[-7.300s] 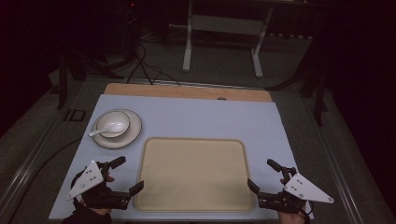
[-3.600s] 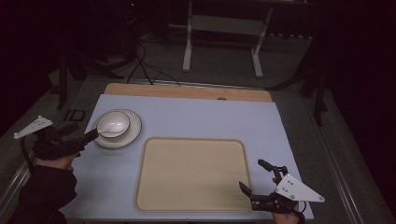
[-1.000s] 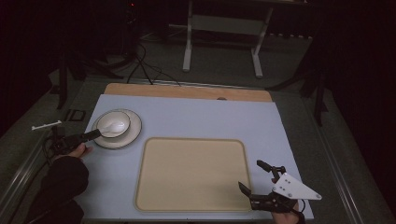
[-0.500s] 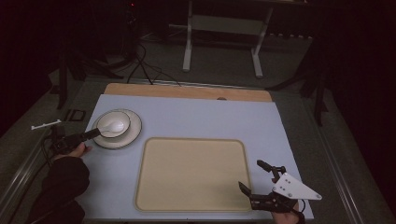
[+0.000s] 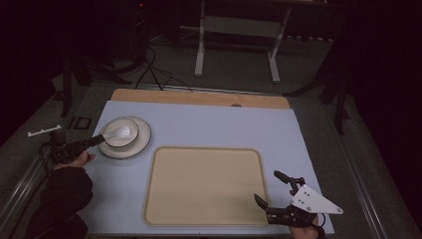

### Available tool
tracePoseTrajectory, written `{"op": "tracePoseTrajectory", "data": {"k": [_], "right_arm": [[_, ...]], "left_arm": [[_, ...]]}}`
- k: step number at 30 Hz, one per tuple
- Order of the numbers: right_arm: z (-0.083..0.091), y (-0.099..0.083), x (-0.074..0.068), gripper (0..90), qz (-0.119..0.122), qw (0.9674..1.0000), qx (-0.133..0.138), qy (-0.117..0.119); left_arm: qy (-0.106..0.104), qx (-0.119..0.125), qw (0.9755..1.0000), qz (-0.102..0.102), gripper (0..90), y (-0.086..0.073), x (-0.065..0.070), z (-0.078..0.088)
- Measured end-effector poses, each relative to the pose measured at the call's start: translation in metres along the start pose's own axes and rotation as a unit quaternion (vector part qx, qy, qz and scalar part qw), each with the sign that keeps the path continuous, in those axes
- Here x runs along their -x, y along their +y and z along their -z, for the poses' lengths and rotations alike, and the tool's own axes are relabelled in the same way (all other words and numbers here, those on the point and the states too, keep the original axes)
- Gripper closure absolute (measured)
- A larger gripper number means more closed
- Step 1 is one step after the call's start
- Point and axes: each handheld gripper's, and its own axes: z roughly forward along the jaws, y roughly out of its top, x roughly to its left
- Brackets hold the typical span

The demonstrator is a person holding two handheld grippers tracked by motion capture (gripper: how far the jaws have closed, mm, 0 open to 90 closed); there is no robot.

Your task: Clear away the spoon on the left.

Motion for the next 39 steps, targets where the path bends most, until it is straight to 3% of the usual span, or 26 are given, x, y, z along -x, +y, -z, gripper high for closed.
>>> {"op": "tracePoseTrajectory", "data": {"k": [5, 19, 24, 33, 37, 39], "right_arm": [[0.001, 0.000, 0.001, 12.4, -0.004, 1.0000, 0.004, -0.001], [0.001, 0.000, 0.002, 12.3, -0.005, 1.0000, 0.004, -0.003], [0.001, 0.000, 0.002, 12.4, -0.008, 1.0000, 0.004, -0.001], [0.001, 0.000, 0.002, 12.4, -0.009, 1.0000, 0.003, -0.002], [0.001, 0.000, 0.002, 12.4, -0.008, 1.0000, 0.003, -0.002], [0.001, 0.000, 0.002, 12.4, -0.005, 1.0000, 0.003, -0.001]], "left_arm": [[-0.008, 0.002, 0.9998, -0.018, 85.6, 0.001, 0.013, 0.007], [-0.005, 0.008, 0.9978, -0.065, 85.6, 0.001, 0.044, 0.030], [-0.009, 0.010, 0.9972, -0.073, 85.6, -0.001, 0.051, 0.036], [-0.022, 0.010, 0.9940, -0.106, 85.7, -0.008, 0.079, 0.047], [-0.034, 0.007, 0.9931, -0.112, 85.6, -0.011, 0.083, 0.047], [-0.035, 0.000, 0.9925, -0.117, 85.6, -0.020, 0.089, 0.047]]}}
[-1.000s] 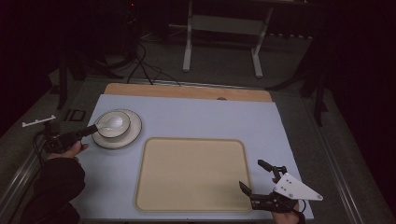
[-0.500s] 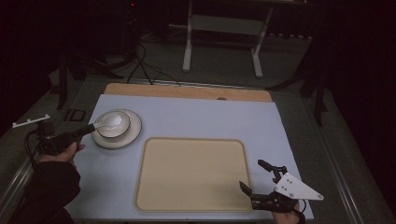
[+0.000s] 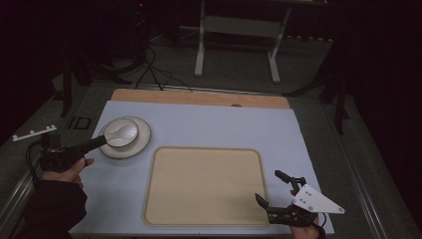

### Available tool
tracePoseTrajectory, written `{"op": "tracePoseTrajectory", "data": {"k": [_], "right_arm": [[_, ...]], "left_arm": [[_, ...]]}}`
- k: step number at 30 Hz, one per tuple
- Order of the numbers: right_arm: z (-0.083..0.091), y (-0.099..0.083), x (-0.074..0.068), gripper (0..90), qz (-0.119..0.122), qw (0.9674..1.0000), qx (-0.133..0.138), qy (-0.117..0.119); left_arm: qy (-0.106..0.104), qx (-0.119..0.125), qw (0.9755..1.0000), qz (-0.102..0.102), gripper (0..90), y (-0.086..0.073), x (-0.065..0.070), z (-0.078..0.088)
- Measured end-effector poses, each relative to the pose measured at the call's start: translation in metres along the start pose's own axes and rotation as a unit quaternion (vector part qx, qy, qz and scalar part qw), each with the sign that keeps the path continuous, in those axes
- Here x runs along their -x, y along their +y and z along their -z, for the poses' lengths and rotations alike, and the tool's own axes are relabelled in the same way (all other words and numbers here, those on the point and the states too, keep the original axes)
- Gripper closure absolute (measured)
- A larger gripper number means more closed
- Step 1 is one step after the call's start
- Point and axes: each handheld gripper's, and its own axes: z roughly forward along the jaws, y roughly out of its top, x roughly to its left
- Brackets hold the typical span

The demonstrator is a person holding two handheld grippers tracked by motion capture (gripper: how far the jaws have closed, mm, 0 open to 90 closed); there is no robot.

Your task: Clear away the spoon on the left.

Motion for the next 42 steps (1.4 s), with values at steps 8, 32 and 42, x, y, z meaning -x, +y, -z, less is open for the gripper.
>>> {"op": "tracePoseTrajectory", "data": {"k": [8, 32, 42], "right_arm": [[0.000, 0.000, 0.000, 12.3, 0.002, 1.0000, -0.001, -0.001], [0.000, 0.000, 0.000, 12.4, -0.006, 1.0000, -0.001, 0.002], [0.000, -0.001, 0.001, 12.4, -0.009, 1.0000, -0.002, 0.001]], "left_arm": [[0.003, 0.002, 0.9999, -0.010, 85.6, -0.006, 0.012, -0.003], [-0.006, -0.001, 0.9991, -0.042, 85.6, -0.026, 0.059, -0.023], [-0.007, -0.001, 0.9991, -0.042, 85.6, -0.041, 0.069, -0.031]]}}
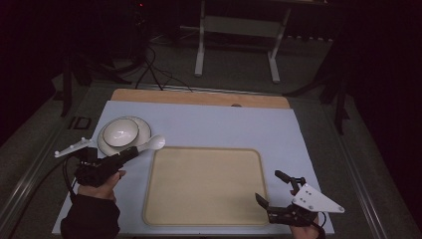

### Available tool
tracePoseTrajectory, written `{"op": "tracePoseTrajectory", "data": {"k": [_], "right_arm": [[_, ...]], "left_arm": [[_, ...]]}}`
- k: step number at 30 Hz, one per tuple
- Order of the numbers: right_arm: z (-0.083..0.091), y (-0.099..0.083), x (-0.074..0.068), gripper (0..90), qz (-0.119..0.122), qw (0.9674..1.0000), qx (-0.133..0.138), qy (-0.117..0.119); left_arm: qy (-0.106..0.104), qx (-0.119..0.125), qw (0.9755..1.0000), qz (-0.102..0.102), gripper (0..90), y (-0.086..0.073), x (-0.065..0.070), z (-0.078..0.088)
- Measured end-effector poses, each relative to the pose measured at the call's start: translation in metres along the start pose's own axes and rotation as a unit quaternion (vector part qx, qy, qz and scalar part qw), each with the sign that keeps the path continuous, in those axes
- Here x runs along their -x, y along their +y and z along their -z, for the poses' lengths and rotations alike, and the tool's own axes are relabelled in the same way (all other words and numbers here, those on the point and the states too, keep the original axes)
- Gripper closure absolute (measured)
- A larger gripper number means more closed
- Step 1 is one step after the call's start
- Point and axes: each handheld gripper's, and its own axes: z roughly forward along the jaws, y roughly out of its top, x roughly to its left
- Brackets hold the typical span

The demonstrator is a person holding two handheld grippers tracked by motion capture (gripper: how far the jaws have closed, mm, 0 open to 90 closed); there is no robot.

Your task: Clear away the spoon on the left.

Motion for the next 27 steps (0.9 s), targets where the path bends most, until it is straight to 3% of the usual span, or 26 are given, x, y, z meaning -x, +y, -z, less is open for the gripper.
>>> {"op": "tracePoseTrajectory", "data": {"k": [6, 23, 27], "right_arm": [[0.000, 0.000, 0.001, 12.4, -0.003, 1.0000, 0.002, -0.002], [-0.001, -0.001, 0.002, 12.4, -0.005, 1.0000, 0.000, -0.002], [-0.001, -0.001, 0.002, 12.4, -0.007, 1.0000, 0.000, -0.003]], "left_arm": [[-0.010, 0.005, 0.9999, -0.002, 85.6, -0.007, 0.008, -0.008], [0.014, 0.037, 0.9992, 0.002, 85.5, -0.027, 0.028, -0.013], [0.010, 0.042, 0.9990, 0.011, 85.6, -0.034, 0.030, -0.013]]}}
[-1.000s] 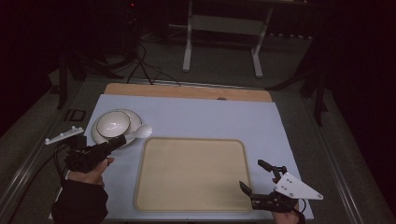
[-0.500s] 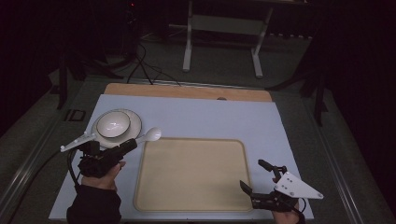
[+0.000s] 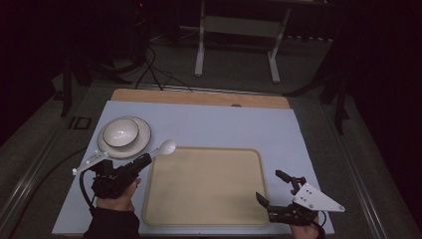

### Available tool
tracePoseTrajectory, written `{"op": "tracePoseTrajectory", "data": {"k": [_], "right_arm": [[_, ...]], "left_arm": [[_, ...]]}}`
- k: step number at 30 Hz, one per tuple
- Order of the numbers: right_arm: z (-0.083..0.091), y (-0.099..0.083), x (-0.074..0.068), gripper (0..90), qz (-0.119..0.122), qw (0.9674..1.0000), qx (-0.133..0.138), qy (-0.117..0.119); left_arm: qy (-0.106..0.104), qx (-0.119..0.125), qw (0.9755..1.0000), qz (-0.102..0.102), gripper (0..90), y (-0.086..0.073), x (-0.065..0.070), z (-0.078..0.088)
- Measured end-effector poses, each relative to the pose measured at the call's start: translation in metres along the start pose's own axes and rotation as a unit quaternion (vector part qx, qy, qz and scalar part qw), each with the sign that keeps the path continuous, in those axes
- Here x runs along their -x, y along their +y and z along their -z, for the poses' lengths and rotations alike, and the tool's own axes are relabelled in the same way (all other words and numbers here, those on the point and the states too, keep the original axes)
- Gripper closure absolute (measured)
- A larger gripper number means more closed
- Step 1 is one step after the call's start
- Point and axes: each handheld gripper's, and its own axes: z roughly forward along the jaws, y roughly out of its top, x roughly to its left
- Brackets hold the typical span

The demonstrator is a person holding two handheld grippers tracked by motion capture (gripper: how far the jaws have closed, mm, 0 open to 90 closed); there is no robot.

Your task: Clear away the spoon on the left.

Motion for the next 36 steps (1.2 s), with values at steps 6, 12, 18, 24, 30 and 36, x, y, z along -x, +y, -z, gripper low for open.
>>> {"op": "tracePoseTrajectory", "data": {"k": [6, 12, 18, 24, 30, 36], "right_arm": [[0.000, 0.000, -0.001, 12.3, 0.002, 1.0000, 0.000, 0.000], [-0.001, 0.000, 0.000, 12.4, -0.001, 1.0000, -0.002, -0.001], [-0.002, 0.000, -0.001, 12.4, -0.001, 1.0000, -0.003, -0.002], [0.001, -0.001, 0.001, 12.3, -0.003, 1.0000, 0.002, -0.007], [0.001, -0.001, 0.001, 12.3, -0.001, 0.9999, 0.005, -0.011], [0.001, -0.001, 0.001, 12.3, -0.001, 0.9999, 0.003, -0.013]], "left_arm": [[0.018, 0.017, 0.9997, -0.008, 85.6, -0.014, 0.007, 0.003], [0.024, 0.033, 0.9992, -0.001, 85.6, -0.028, 0.011, 0.003], [0.039, 0.042, 0.9982, -0.019, 85.6, -0.037, 0.018, 0.001], [0.042, 0.049, 0.9979, -0.013, 85.6, -0.049, 0.020, -0.003], [0.048, 0.051, 0.9973, -0.021, 85.6, -0.060, 0.024, -0.006], [0.062, 0.066, 0.9956, -0.024, 85.5, -0.069, 0.024, -0.006]]}}
